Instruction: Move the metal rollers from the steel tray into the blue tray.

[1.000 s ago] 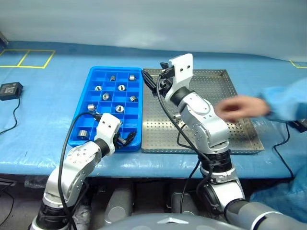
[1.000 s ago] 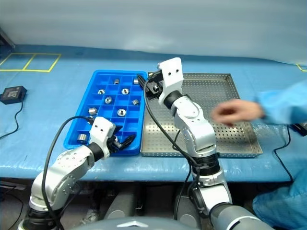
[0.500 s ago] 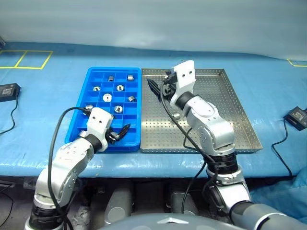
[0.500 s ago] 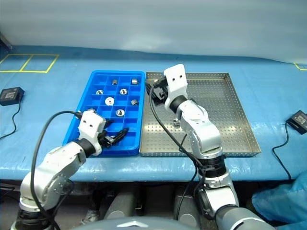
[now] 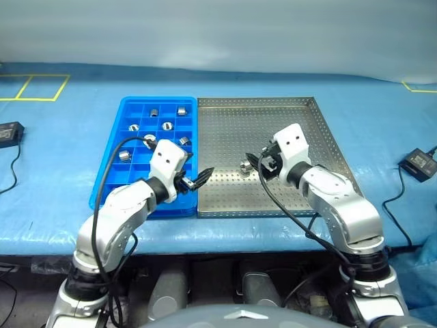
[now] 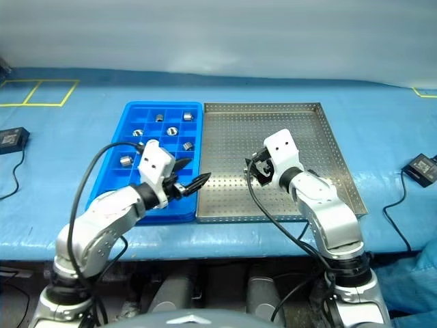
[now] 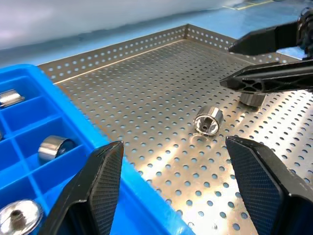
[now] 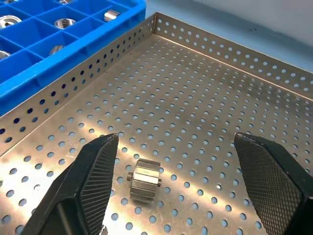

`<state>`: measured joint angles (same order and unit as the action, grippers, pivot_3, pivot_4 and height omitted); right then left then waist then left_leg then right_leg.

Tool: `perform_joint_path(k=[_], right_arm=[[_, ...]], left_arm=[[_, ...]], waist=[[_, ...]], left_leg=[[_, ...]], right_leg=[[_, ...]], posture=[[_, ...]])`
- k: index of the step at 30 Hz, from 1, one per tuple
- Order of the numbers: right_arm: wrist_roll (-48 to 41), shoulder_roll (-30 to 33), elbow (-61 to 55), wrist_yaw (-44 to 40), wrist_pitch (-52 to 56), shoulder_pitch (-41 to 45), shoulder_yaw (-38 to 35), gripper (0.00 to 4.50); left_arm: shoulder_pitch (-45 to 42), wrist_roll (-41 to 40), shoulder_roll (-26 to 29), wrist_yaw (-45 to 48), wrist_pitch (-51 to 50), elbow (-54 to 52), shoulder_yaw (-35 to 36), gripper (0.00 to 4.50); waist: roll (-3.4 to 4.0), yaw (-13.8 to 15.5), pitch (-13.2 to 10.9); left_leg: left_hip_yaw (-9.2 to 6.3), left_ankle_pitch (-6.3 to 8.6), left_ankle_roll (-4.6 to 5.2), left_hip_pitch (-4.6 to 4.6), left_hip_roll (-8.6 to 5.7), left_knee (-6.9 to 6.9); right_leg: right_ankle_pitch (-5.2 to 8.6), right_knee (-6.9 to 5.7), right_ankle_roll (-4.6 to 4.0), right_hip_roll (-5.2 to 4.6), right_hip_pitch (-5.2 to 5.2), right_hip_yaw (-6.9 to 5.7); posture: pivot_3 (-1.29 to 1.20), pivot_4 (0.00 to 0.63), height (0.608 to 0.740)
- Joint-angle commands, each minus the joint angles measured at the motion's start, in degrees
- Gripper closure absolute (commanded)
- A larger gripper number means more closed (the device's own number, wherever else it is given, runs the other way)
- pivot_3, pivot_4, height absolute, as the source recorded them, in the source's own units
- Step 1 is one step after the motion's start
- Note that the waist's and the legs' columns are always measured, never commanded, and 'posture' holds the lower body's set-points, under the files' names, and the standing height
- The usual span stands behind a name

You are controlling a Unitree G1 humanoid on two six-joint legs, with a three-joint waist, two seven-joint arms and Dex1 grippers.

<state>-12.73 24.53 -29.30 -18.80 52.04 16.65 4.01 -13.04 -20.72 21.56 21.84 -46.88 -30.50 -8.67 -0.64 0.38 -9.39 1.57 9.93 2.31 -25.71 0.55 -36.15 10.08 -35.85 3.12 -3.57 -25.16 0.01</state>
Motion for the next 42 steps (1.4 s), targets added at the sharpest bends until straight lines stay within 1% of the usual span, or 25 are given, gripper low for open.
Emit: perform_joint_path(k=[1, 5, 10, 12, 18, 25, 27, 30, 34, 38, 42], right_arm=[[-0.87, 2.39, -5.27, -1.86, 1.07, -2.14, -0.06, 0.53], [-2.23, 3.98, -8.21, -3.53, 1.77, -5.35, 0.06, 0.53], [-2.8, 4.38, -9.76, -3.88, 2.5, -7.35, 0.71, 0.53], [-2.78, 4.07, -9.91, -3.46, 2.63, -7.45, 0.91, 0.53], [-1.86, 3.26, -9.07, -2.8, 1.59, -7.08, 2.96, 0.53], [-1.62, 3.13, -10.21, -2.73, 0.57, -7.94, 3.73, 0.53], [-1.53, 3.07, -10.21, -2.62, 0.34, -8.14, 3.86, 0.53], [-1.18, 2.77, -10.18, -2.27, -0.24, -8.64, 4.42, 0.53], [-0.97, 2.25, -10.09, -2.28, -1.11, -8.76, 5.42, 0.53], [-0.72, 1.71, -9.76, -2.12, -1.66, -8.17, 5.75, 0.53], [-0.57, 1.59, -9.66, -2.3, -2.3, -7.94, 6.37, 0.53]], left_arm=[[-3.4, 1.35, -0.89, 1.96, 2.12, 5.0, -2.88, 0.87], [-7.2, 3.8, -1.42, 3.76, 3.58, 11.69, -6.27, 0.87], [-10.26, 5.33, -3.08, 4.86, 5.21, 17.18, -7.48, 0.87], [-11.72, 5.32, -4.32, 5.05, 5.42, 19.3, -7.19, 0.87], [-16.8, 8.62, -7.74, 4.74, 8.01, 29.14, -8.42, 0.87], [-18.68, 10.62, -10.9, 6.05, 9.34, 34.86, -9.69, 0.87], [-18.93, 11.16, -11.77, 5.76, 10.23, 36.13, -9.43, 0.87], [-19.78, 11.9, -14.21, 2.88, 10.92, 39.13, -7.38, 0.87], [-21.27, 13.24, -16.13, 1.32, 12.64, 42.9, -6.87, 0.87], [-22.8, 15.45, -17.91, -2.22, 15.22, 47.05, -5.8, 0.87], [-22.79, 15.99, -18.36, -1.49, 15.77, 48.01, -6.24, 0.87]], waist=[[-0.03, -0.5, -0.01], [-0.07, -1.4, -0.03], [-0.09, -2.51, -0.05], [-0.1, -2.54, -0.05], [-0.11, -2.68, -0.05], [-0.11, -3.05, -0.05], [-0.11, -3.29, -0.05], [-0.11, -3.71, -0.05], [-0.11, -4.4, -0.05], [-0.11, -4.52, -0.05], [-0.11, -4.61, -0.05]], left_leg=[[-0.01, 0.0, 0.0, 0.0, 0.0, 0.0], [-0.01, 0.0, 0.01, -0.02, -0.02, -0.01], [0.0, 0.0, 0.02, -0.01, 0.01, -0.05], [-0.01, 0.0, 0.02, 0.01, 0.01, -0.08], [-0.03, 0.02, 0.04, 0.0, 0.0, -0.22], [-0.03, 0.06, 0.11, -0.01, 0.01, -0.3], [-0.03, 0.08, 0.14, -0.01, 0.01, -0.36], [-0.04, 0.12, 0.19, -0.01, 0.02, -0.5], [-0.04, 0.2, 0.28, -0.01, 0.06, -0.76], [-0.03, 0.23, 0.29, 0.03, 0.07, -0.84], [-0.01, 0.27, 0.31, 0.03, 0.06, -0.85]], right_leg=[[0.0, 0.0, 0.0, 0.0, 0.0, 0.0], [0.0, 0.0, 0.0, 0.0, 0.0, 0.02], [-0.01, -0.02, 0.02, 0.02, 0.0, 0.04], [-0.01, -0.06, 0.02, 0.01, 0.01, 0.04], [-0.04, -0.07, 0.07, 0.03, 0.07, 0.04], [-0.05, -0.06, 0.08, 0.02, 0.1, 0.05], [-0.06, -0.06, 0.1, 0.02, 0.12, 0.05], [-0.08, -0.06, 0.12, 0.01, 0.2, 0.05], [-0.1, -0.07, 0.18, 0.01, 0.31, 0.03], [-0.11, -0.07, 0.19, -0.02, 0.38, 0.03], [-0.12, -0.07, 0.2, -0.04, 0.37, 0.03]], posture=[[-0.06, 0.15, 0.74], [-0.1, 0.15, 0.74], [-0.11, 0.15, 0.74], [-0.12, 0.15, 0.74], [-0.13, 0.15, 0.74], [-0.16, 0.15, 0.74], [-0.17, 0.15, 0.74], [-0.17, 0.15, 0.74], [-0.18, 0.15, 0.74], [-0.18, 0.15, 0.74], [-0.18, 0.15, 0.74]])
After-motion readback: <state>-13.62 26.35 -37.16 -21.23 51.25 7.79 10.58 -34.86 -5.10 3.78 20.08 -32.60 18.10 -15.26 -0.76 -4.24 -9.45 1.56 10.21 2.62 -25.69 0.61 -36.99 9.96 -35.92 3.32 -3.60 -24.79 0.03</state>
